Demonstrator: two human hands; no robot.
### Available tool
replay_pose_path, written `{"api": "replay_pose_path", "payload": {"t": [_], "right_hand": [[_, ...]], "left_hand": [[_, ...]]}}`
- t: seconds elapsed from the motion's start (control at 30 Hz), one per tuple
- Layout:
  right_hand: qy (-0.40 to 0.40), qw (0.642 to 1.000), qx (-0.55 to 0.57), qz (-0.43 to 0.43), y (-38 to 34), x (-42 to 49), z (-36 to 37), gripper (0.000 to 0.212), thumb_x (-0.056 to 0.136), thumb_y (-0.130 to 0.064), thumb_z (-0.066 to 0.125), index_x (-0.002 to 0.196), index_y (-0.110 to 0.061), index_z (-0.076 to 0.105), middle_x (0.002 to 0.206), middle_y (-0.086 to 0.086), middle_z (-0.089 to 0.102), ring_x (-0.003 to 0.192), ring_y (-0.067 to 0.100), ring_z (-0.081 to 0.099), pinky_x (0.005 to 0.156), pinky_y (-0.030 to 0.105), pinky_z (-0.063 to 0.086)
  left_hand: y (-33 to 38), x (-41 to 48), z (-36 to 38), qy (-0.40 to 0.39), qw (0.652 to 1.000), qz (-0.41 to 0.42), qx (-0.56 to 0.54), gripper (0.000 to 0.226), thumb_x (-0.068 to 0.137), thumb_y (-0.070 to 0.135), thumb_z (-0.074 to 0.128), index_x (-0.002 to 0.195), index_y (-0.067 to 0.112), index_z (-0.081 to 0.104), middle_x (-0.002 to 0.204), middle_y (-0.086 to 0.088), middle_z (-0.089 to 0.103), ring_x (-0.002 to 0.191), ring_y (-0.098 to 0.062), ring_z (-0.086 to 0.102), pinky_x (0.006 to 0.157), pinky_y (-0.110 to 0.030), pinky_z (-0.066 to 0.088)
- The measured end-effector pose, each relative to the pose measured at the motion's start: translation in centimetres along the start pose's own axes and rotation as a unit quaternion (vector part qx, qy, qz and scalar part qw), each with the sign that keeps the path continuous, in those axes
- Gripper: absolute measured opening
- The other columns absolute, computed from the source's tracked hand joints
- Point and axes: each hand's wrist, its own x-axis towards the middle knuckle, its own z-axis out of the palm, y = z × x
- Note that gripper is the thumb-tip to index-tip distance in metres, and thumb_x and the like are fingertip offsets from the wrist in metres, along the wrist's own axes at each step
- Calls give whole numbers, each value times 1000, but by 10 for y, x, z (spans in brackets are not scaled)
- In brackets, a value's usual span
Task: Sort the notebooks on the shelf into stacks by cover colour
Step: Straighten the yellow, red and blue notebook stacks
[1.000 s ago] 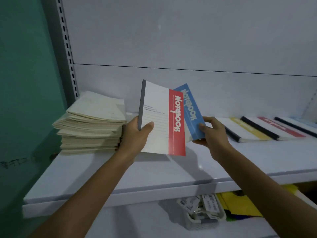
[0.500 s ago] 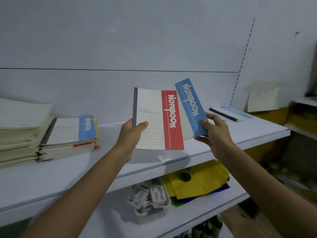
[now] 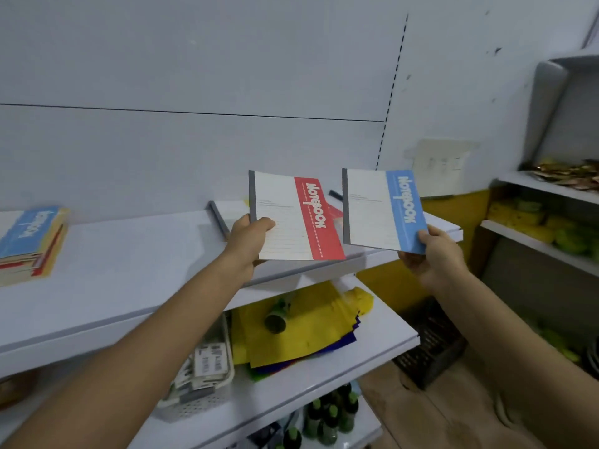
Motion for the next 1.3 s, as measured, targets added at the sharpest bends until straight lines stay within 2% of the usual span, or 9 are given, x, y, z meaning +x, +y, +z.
{"api": "replay_pose_path", "payload": {"t": [0.13,0.27,0.53,0.73,0.83,0.97,1.07,1.2,1.3], "right_hand": [[27,1000,16,1,-12,41,-15,24,99,-13,47,123,-16,49,93,7,56,79,20,57,52,30,50],[40,999,16,1,-17,86,-13,25,100,-13,46,124,-15,49,107,10,56,80,20,58,55,31,49],[43,999,-4,13,-21,164,-6,27,99,-14,47,127,-15,50,110,10,58,95,23,60,63,34,51],[21,999,-22,22,-20,213,12,23,98,-16,51,120,-14,54,102,9,64,88,22,64,59,32,54],[-3,999,-40,22,-23,238,25,24,96,-18,53,120,-14,55,104,10,64,91,23,65,61,32,56],[-46,996,-76,30,-29,275,37,22,96,-15,53,118,-14,53,107,10,62,86,21,63,61,33,54],[-76,992,-91,37,-33,303,42,17,97,-12,50,114,-13,53,105,9,59,82,20,59,65,34,53],[-95,981,-172,4,-32,337,49,22,97,-8,50,117,-7,56,109,13,56,91,25,56,73,35,52],[-89,943,-310,-82,-22,360,51,22,94,-7,51,112,-5,63,117,17,60,82,25,57,68,33,50]], "left_hand": [[-8,33,32,-5,1000,-21,11,23,94,10,46,115,16,51,95,0,64,85,-15,61,71,-30,54],[-17,85,59,-17,1000,-14,19,28,90,6,44,115,14,53,102,-5,65,86,-18,62,73,-33,53],[-28,193,117,-22,997,-33,70,43,87,2,45,130,3,38,110,-11,61,80,-19,62,47,-25,51],[-42,232,115,60,991,-39,109,64,83,1,53,140,3,25,127,-15,53,109,-29,57,89,-43,52],[-46,236,116,89,978,11,186,68,81,2,61,140,5,28,132,-11,48,116,-27,52,96,-36,47],[-51,237,121,110,937,41,330,70,83,13,66,144,10,32,149,-10,27,132,-23,35,92,-19,32],[-53,233,121,139,896,87,413,73,83,19,67,145,11,31,147,-13,31,139,-27,23,110,-33,27],[-60,211,130,80,814,201,540,68,89,40,60,147,31,26,139,3,49,127,-20,45,94,-42,47],[-70,203,136,29,757,187,625,56,88,57,53,139,38,42,137,11,52,127,-13,46,92,-36,47]]}}
